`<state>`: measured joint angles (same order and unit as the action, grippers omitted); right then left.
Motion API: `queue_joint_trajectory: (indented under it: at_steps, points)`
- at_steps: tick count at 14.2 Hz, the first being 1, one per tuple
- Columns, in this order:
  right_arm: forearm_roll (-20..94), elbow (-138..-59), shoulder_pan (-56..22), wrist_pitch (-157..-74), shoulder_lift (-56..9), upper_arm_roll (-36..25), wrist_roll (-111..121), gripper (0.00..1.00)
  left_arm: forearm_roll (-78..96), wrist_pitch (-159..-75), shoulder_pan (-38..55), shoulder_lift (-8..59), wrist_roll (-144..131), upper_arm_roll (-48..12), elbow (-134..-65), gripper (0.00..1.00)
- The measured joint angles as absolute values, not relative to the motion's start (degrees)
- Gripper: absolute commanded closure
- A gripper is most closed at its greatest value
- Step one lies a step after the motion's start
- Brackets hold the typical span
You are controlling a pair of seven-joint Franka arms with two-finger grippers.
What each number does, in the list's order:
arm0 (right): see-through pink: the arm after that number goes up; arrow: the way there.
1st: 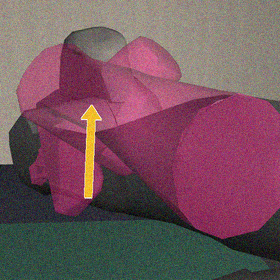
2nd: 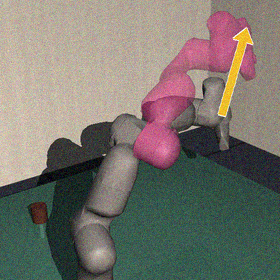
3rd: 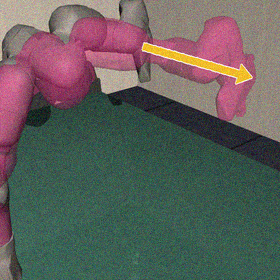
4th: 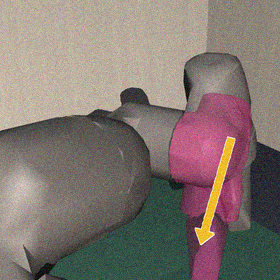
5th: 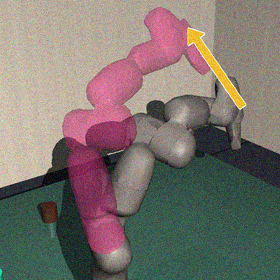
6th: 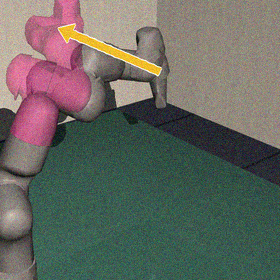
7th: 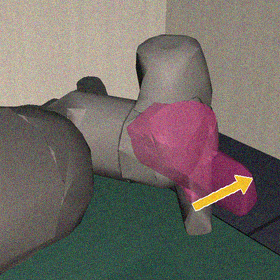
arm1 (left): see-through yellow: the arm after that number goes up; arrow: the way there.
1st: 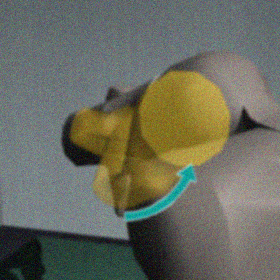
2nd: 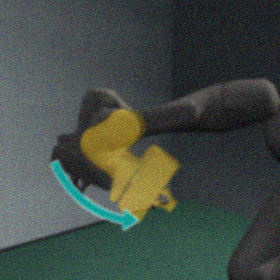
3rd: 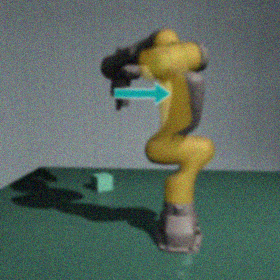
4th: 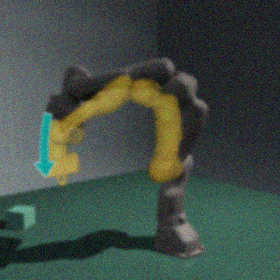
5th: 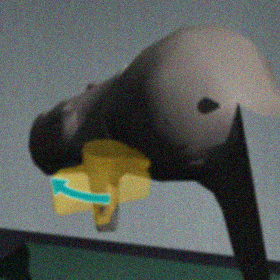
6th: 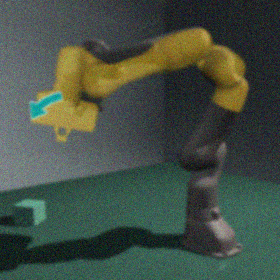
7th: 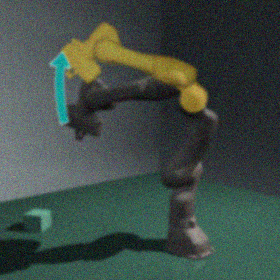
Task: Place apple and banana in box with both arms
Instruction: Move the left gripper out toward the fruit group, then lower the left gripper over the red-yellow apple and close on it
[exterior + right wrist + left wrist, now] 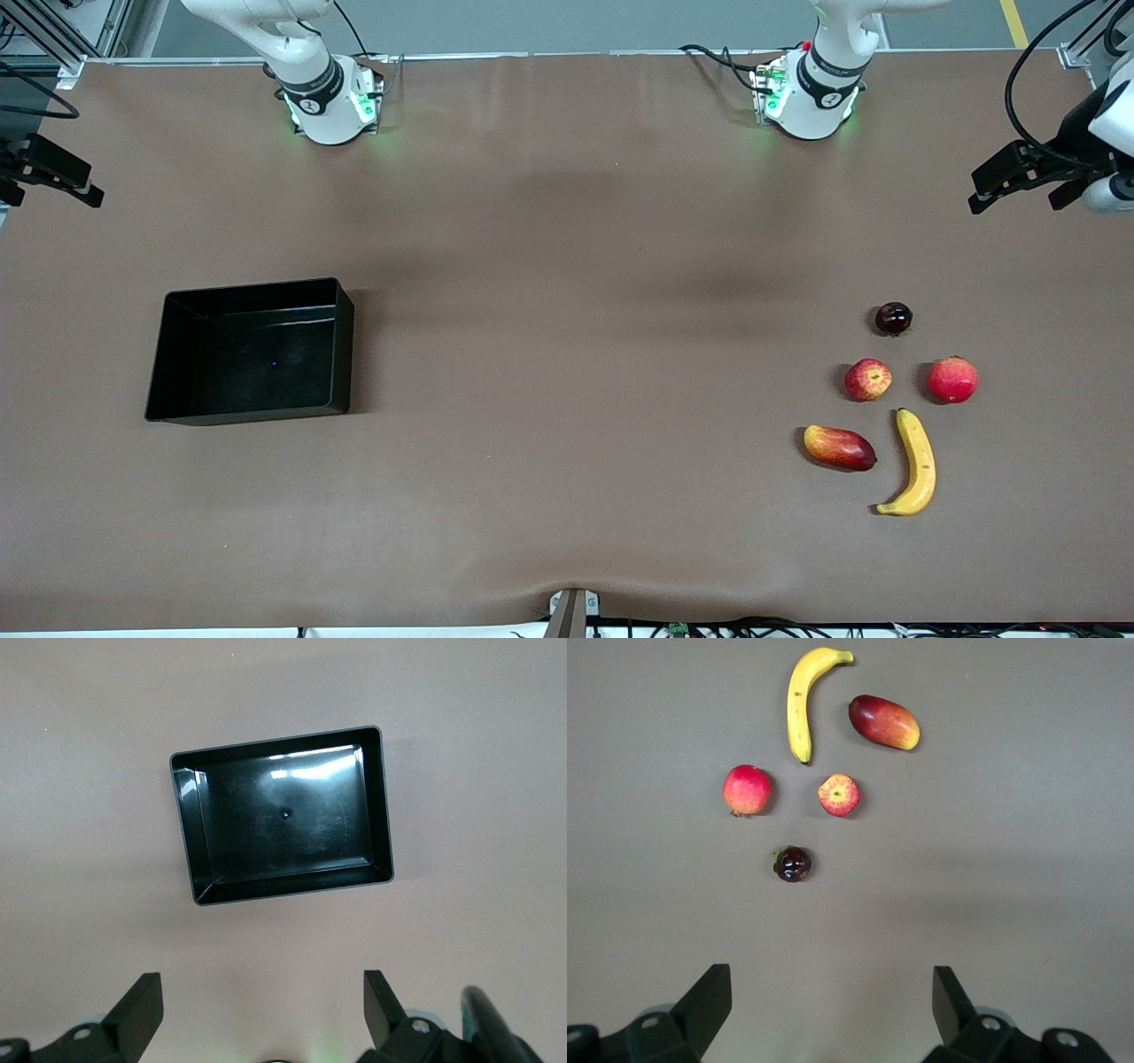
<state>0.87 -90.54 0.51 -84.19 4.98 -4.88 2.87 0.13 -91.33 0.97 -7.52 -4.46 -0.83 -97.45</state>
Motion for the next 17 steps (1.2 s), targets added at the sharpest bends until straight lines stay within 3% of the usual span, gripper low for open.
queue_joint_trajectory:
  at_steps: [6,12,17]
  points:
    - [0.9,-90.5,0.5,-84.2,5.0,-4.9,2.9,0.00,0.1,-91.1,1.0,-5.9,-3.8,-0.7,-95.6,0.00]
    - [0.9,-90.5,0.6,-84.2,4.3,-4.9,2.9,0.00,0.1,-91.6,0.7,1.3,-3.6,-0.3,-94.7,0.00]
    - [0.6,-90.6,1.7,-84.6,1.2,-5.1,3.1,0.00,0.1,-107.1,0.4,5.4,-4.5,-0.1,-103.0,0.00]
